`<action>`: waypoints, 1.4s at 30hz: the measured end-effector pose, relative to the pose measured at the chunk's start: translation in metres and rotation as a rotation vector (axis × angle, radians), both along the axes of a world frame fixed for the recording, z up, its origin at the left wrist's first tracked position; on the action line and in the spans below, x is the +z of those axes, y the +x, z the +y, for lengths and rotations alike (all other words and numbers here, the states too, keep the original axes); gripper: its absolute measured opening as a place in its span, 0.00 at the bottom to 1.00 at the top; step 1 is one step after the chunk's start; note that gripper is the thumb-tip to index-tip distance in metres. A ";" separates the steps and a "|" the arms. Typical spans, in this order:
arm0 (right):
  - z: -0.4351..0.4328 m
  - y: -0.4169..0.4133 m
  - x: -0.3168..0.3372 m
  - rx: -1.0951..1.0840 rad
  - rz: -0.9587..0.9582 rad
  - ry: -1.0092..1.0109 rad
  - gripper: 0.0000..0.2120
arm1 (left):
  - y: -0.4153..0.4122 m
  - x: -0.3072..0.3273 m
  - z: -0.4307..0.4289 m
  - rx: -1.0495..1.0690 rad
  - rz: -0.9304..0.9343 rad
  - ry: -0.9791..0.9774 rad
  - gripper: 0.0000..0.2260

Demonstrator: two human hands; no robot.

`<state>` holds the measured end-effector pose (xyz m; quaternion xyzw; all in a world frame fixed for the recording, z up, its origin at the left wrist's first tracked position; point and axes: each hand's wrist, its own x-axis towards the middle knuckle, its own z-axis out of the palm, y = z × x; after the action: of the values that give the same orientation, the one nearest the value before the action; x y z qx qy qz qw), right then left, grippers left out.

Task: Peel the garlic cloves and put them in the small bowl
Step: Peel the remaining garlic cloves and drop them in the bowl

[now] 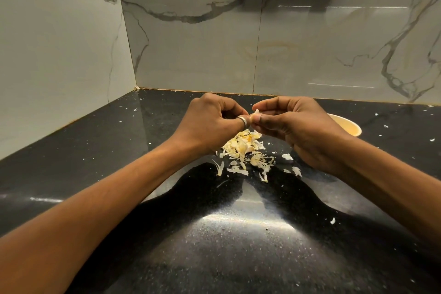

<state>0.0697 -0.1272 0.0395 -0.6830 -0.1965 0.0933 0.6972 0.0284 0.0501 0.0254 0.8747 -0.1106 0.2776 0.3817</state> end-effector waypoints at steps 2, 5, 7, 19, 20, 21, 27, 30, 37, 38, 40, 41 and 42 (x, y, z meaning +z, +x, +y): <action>0.000 0.000 0.000 0.001 0.013 0.006 0.07 | 0.000 0.000 0.000 -0.013 0.026 -0.026 0.04; 0.000 0.000 0.002 0.013 0.046 0.030 0.07 | 0.000 -0.001 -0.001 -0.038 0.072 -0.103 0.03; 0.000 0.000 0.002 0.021 0.070 0.046 0.08 | 0.000 -0.001 -0.001 -0.056 0.108 -0.132 0.03; 0.001 -0.001 0.000 0.017 0.145 0.114 0.09 | 0.001 -0.006 -0.003 -0.049 0.047 -0.062 0.04; 0.001 -0.001 -0.001 0.017 0.154 0.117 0.09 | 0.001 -0.007 -0.003 -0.040 0.035 -0.057 0.04; 0.001 -0.001 -0.001 0.018 0.161 0.119 0.09 | 0.001 -0.007 -0.004 -0.035 0.025 -0.051 0.04; 0.003 -0.002 0.000 0.029 0.200 0.175 0.09 | -0.001 -0.009 -0.008 -0.002 -0.037 -0.044 0.03; 0.004 -0.004 0.000 0.054 0.215 0.199 0.09 | -0.002 -0.008 -0.009 0.005 -0.047 -0.041 0.03; 0.004 -0.004 0.000 0.016 0.226 0.196 0.08 | -0.003 -0.007 -0.009 -0.017 -0.033 -0.073 0.03; 0.005 -0.003 0.000 0.010 0.217 0.189 0.08 | -0.003 -0.006 -0.009 -0.015 -0.039 -0.067 0.03; 0.005 -0.002 -0.001 0.002 0.201 0.172 0.08 | -0.002 -0.006 -0.008 -0.005 -0.050 -0.045 0.02; 0.005 -0.003 -0.002 0.001 0.197 0.164 0.08 | -0.002 -0.006 -0.008 0.001 -0.054 -0.032 0.02; 0.005 -0.002 -0.003 0.000 0.194 0.158 0.08 | -0.003 -0.006 -0.009 0.005 -0.057 -0.020 0.02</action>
<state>0.0672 -0.1225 0.0370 -0.6138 -0.1350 0.1431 0.7645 0.0259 0.0415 0.0191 0.8628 -0.1163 0.3043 0.3866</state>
